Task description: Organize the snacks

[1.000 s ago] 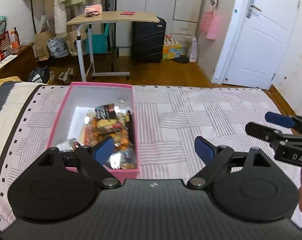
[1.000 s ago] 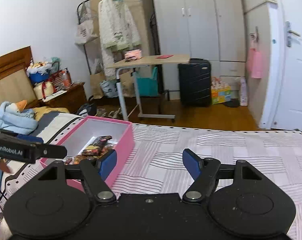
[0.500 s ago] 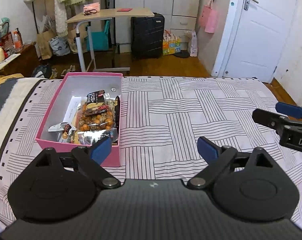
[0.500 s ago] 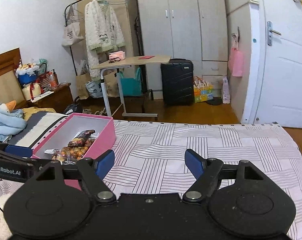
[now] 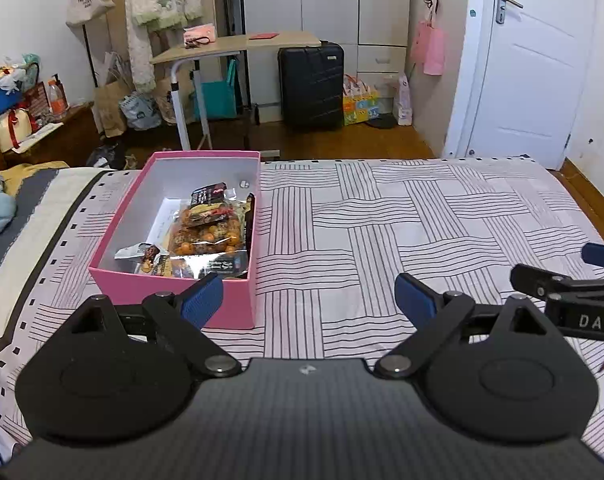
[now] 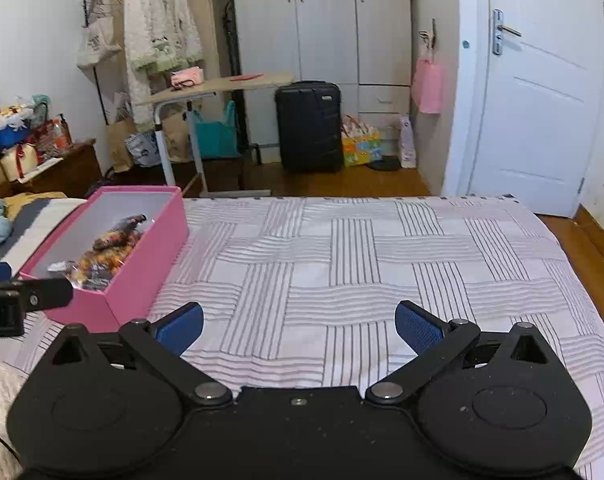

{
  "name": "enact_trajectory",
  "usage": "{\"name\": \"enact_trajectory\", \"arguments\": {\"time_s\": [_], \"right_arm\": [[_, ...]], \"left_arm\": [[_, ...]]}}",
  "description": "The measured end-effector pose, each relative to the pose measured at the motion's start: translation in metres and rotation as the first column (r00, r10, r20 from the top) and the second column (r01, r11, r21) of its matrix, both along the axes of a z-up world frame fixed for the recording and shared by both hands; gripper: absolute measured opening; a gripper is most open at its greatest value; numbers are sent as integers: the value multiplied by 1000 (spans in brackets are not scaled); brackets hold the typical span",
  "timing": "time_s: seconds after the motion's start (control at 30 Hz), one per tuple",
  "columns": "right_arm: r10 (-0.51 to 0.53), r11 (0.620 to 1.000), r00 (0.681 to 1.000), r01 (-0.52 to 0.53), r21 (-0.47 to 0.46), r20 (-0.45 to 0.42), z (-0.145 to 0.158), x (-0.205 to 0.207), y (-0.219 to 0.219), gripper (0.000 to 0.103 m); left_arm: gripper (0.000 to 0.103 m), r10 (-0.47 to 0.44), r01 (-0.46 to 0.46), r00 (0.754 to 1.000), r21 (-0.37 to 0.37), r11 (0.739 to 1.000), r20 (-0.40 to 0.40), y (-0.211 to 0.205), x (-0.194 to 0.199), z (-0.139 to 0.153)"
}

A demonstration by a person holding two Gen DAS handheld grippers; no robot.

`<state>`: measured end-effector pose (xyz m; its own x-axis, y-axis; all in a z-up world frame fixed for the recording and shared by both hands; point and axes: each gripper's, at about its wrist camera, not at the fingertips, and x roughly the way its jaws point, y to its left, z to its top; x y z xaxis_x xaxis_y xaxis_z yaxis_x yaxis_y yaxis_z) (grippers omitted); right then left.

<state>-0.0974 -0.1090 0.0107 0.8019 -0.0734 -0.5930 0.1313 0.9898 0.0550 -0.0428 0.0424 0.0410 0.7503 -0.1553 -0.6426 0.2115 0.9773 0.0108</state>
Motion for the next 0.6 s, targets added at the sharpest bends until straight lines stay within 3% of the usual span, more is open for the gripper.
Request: {"name": "enact_trajectory", "arguments": {"time_s": [0.23,0.6], "right_arm": [[-61,998,998,61,18,27,-2,-15,-4,103],[-62,998,997,62,13,35,4,-20,1,103]], "left_arm": [[96,1,-1,1000,-13,1000,6,-1,0,-10],[98,22,-22,1000,-6,1000,11,-2,-1,-17]]}}
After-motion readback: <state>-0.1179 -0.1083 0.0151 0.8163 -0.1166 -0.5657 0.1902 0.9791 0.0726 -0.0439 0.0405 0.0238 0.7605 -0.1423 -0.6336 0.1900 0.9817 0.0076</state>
